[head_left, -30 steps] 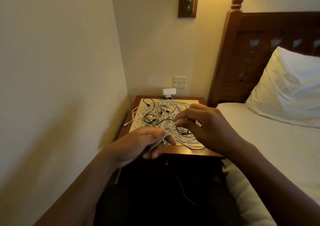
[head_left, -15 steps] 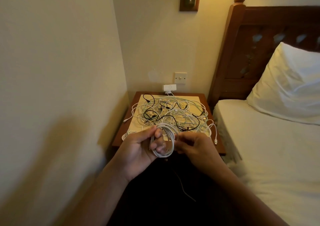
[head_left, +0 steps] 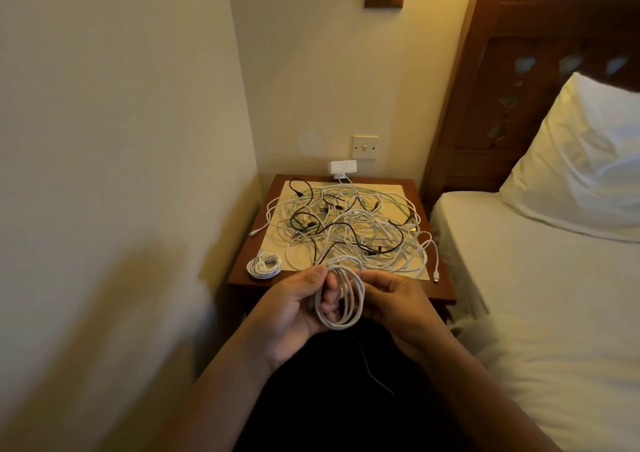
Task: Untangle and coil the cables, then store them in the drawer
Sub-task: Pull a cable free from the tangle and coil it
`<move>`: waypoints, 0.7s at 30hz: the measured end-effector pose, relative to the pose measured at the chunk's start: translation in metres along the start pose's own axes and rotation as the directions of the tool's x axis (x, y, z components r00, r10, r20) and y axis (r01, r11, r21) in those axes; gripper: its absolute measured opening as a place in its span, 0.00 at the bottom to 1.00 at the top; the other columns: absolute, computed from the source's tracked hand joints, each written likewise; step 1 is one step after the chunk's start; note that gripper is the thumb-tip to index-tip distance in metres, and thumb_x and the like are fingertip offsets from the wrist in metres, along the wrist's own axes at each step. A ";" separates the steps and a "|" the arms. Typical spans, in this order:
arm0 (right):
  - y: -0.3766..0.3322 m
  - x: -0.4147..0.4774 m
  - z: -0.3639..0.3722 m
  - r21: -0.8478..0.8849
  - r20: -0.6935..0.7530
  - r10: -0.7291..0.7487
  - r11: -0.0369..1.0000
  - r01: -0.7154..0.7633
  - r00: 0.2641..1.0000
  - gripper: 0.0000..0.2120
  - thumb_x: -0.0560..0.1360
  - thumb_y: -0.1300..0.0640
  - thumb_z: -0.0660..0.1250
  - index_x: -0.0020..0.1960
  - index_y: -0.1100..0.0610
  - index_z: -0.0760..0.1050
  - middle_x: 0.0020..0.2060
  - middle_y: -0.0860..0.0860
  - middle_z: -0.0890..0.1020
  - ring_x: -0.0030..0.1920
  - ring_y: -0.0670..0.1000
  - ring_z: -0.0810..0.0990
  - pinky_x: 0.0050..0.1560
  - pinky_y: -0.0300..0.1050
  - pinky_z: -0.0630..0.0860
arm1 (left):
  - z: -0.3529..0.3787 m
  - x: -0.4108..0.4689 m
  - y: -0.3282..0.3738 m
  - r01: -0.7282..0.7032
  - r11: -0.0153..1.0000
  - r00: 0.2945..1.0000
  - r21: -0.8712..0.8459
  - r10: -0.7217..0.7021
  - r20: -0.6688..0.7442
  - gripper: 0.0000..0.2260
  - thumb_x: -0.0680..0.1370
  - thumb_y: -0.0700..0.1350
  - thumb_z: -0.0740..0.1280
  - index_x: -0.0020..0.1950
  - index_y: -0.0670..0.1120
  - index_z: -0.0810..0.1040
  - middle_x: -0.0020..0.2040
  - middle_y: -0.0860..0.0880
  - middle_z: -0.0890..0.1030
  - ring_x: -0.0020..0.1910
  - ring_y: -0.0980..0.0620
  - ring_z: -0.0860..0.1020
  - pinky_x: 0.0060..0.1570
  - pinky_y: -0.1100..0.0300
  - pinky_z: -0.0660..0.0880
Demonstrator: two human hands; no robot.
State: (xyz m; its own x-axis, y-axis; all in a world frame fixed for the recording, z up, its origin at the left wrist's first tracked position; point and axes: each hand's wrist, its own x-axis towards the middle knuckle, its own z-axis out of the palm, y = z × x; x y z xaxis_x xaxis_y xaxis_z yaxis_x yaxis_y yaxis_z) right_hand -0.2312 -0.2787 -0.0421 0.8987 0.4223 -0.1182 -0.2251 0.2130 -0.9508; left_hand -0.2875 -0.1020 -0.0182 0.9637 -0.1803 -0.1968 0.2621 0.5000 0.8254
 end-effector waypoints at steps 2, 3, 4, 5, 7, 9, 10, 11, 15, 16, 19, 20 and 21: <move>0.001 0.000 0.000 -0.004 0.005 0.024 1.000 -0.024 1.000 0.12 0.74 0.61 0.72 0.56 0.64 0.83 0.48 0.61 0.87 0.46 0.54 0.87 0.44 0.42 0.83 | 0.000 0.001 0.002 -0.021 0.996 0.998 0.082 0.026 -0.059 0.12 0.81 0.46 0.61 0.41 0.42 0.76 0.35 0.46 0.70 0.33 0.52 0.68 0.39 0.57 0.69; 0.002 0.001 0.000 -0.011 0.003 0.039 0.999 -0.039 0.999 0.09 0.76 0.63 0.71 0.56 0.64 0.82 0.46 0.60 0.87 0.44 0.52 0.87 0.42 0.41 0.83 | 0.000 0.002 0.002 -0.030 0.991 0.994 0.131 0.043 -0.099 0.13 0.82 0.46 0.60 0.41 0.42 0.75 0.35 0.46 0.70 0.33 0.52 0.68 0.40 0.57 0.71; 0.002 0.001 0.000 -0.016 0.001 0.055 0.998 -0.055 0.998 0.08 0.77 0.64 0.70 0.55 0.64 0.82 0.44 0.58 0.87 0.42 0.51 0.87 0.41 0.39 0.82 | -0.001 0.002 0.001 -0.032 0.985 0.989 0.170 0.056 -0.136 0.14 0.83 0.46 0.60 0.41 0.42 0.75 0.34 0.46 0.70 0.34 0.51 0.69 0.42 0.56 0.73; 0.003 0.002 -0.002 -0.016 0.010 0.068 0.998 -0.068 0.998 0.07 0.77 0.64 0.70 0.54 0.63 0.82 0.44 0.58 0.87 0.42 0.50 0.86 0.41 0.39 0.81 | -0.002 0.003 0.000 -0.030 0.979 0.986 0.200 0.062 -0.155 0.14 0.84 0.46 0.59 0.41 0.42 0.75 0.34 0.47 0.71 0.34 0.51 0.70 0.43 0.55 0.74; 0.006 0.003 -0.005 -0.005 0.059 0.099 0.995 -0.099 0.993 0.09 0.75 0.60 0.71 0.53 0.63 0.84 0.47 0.60 0.87 0.46 0.53 0.86 0.47 0.43 0.83 | -0.002 0.003 -0.003 -0.024 0.962 0.984 0.273 0.071 -0.163 0.15 0.85 0.46 0.58 0.43 0.42 0.77 0.37 0.47 0.77 0.37 0.51 0.72 0.45 0.54 0.74; 0.006 0.002 -0.004 0.010 0.115 0.135 0.991 -0.137 0.984 0.10 0.75 0.59 0.70 0.53 0.62 0.85 0.50 0.62 0.86 0.50 0.56 0.86 0.55 0.48 0.82 | -0.001 0.004 -0.007 -0.020 0.926 0.977 0.376 0.098 -0.189 0.16 0.86 0.46 0.59 0.46 0.43 0.82 0.40 0.47 0.80 0.38 0.52 0.74 0.46 0.55 0.75; 0.005 0.001 -0.003 0.012 0.129 0.153 0.988 -0.155 0.980 0.09 0.77 0.61 0.69 0.52 0.62 0.86 0.51 0.62 0.86 0.51 0.56 0.85 0.56 0.49 0.82 | 0.000 0.005 -0.008 -0.021 0.908 0.970 0.419 0.120 -0.212 0.16 0.86 0.47 0.59 0.48 0.43 0.84 0.41 0.48 0.81 0.39 0.53 0.75 0.46 0.55 0.76; 0.005 0.001 -0.003 0.002 0.132 0.166 0.986 -0.167 0.977 0.09 0.79 0.64 0.66 0.51 0.62 0.86 0.51 0.62 0.86 0.52 0.56 0.85 0.57 0.49 0.81 | 0.000 0.006 -0.010 -0.026 0.896 0.962 0.443 0.143 -0.233 0.16 0.86 0.47 0.60 0.49 0.44 0.85 0.42 0.47 0.81 0.40 0.52 0.75 0.47 0.55 0.76; 0.002 0.000 -0.005 -0.034 0.132 0.178 0.984 -0.175 0.975 0.16 0.80 0.66 0.59 0.53 0.64 0.85 0.54 0.64 0.85 0.55 0.58 0.83 0.64 0.55 0.77 | 0.003 0.006 -0.014 -0.060 0.887 0.944 0.458 0.199 -0.263 0.14 0.85 0.45 0.61 0.50 0.45 0.86 0.45 0.48 0.85 0.42 0.54 0.80 0.52 0.51 0.77; 0.002 0.001 -0.006 -0.010 0.121 0.177 0.984 -0.177 0.977 0.16 0.80 0.64 0.59 0.55 0.64 0.84 0.55 0.65 0.84 0.56 0.59 0.83 0.66 0.57 0.75 | 0.003 0.006 -0.014 -0.071 0.889 0.942 0.452 0.208 -0.262 0.13 0.85 0.45 0.62 0.50 0.46 0.86 0.46 0.48 0.85 0.41 0.54 0.79 0.52 0.51 0.77; -0.001 0.002 -0.010 0.041 0.061 0.180 0.982 -0.182 0.982 0.14 0.82 0.55 0.62 0.54 0.59 0.85 0.53 0.64 0.84 0.55 0.60 0.83 0.64 0.57 0.74 | 0.001 0.006 -0.012 -0.086 0.912 0.947 0.401 0.200 -0.252 0.12 0.84 0.44 0.63 0.52 0.46 0.86 0.44 0.47 0.83 0.37 0.54 0.75 0.47 0.53 0.78; -0.001 0.003 -0.010 0.018 0.043 0.172 0.985 -0.173 0.984 0.13 0.83 0.53 0.63 0.52 0.56 0.86 0.51 0.63 0.84 0.53 0.59 0.82 0.61 0.56 0.75 | 0.001 0.006 -0.011 -0.085 0.923 0.950 0.375 0.189 -0.249 0.11 0.84 0.44 0.63 0.53 0.45 0.86 0.43 0.48 0.82 0.36 0.55 0.75 0.45 0.55 0.79; -0.002 0.003 -0.009 -0.008 0.028 0.160 0.987 -0.160 0.987 0.12 0.83 0.53 0.64 0.51 0.54 0.86 0.50 0.62 0.84 0.52 0.59 0.82 0.59 0.55 0.75 | 0.002 0.005 -0.011 -0.084 0.934 0.953 0.348 0.177 -0.245 0.11 0.84 0.44 0.63 0.54 0.44 0.86 0.41 0.48 0.81 0.36 0.56 0.75 0.43 0.55 0.80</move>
State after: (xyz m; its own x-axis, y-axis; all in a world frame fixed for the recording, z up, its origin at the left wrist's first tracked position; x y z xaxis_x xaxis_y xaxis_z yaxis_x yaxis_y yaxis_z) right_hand -0.2244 -0.2859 -0.0437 0.8400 0.4756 -0.2610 -0.3630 0.1352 -0.9219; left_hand -0.2852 -0.1099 -0.0273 0.9774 0.1240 -0.1712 0.1463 0.1875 0.9713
